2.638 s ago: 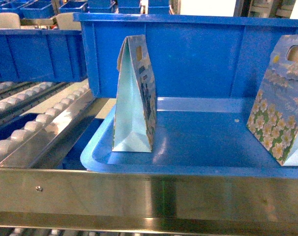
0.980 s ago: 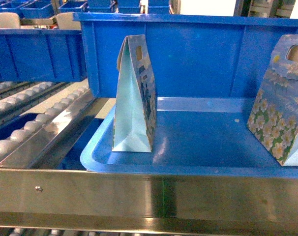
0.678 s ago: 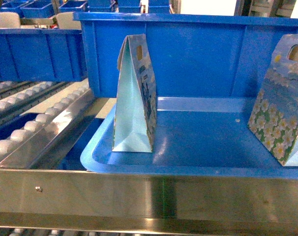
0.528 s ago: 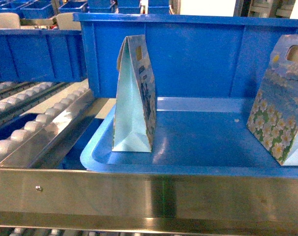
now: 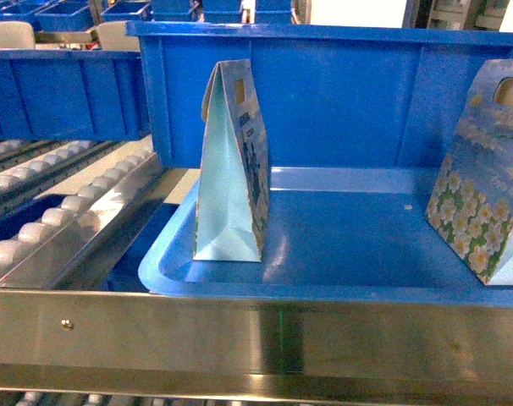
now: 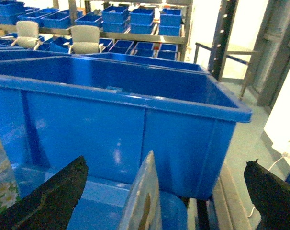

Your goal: Move flower gift bag to table near conveyor

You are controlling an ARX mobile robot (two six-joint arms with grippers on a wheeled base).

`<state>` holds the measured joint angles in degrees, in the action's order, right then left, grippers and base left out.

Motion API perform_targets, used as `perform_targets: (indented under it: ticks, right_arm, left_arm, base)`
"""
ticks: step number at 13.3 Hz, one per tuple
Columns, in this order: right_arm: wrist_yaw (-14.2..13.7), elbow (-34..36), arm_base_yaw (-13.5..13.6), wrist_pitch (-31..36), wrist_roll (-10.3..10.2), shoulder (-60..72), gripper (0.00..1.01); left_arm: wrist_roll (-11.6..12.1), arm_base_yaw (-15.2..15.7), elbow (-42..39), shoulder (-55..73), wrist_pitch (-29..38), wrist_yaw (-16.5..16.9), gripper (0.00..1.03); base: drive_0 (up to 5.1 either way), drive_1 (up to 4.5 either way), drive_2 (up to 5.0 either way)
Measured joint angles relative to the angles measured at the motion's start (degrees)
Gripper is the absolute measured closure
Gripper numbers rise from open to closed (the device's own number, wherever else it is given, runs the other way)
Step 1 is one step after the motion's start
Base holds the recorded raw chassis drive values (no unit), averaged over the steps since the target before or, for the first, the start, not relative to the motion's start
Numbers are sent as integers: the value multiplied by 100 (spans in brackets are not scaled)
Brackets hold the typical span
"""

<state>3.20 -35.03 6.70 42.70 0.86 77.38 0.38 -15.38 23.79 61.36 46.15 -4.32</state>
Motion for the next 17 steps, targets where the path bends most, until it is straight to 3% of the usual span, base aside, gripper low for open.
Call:
perform_targets:
  ticks: [5, 9, 15, 17]
  right_arm:
    - [289, -726, -52, -461, -2, 887, 3]
    - [369, -876, -151, -501, -39, 1196, 3]
    - [461, -920, -232, -518, -251, 1290, 3]
    - [457, -763, -232, -514, -435, 1161, 6]
  left_arm:
    - [2, 0, 0, -2, 2, 0, 5]
    - [2, 0, 0, -2, 2, 0, 5]
    - [2, 0, 0, -2, 0, 0, 5]
    - [2, 0, 0, -2, 0, 0, 5]
  base:
    - [0, 0, 0]
    - [0, 0, 0]
    - [0, 0, 0]
    - [0, 0, 0]
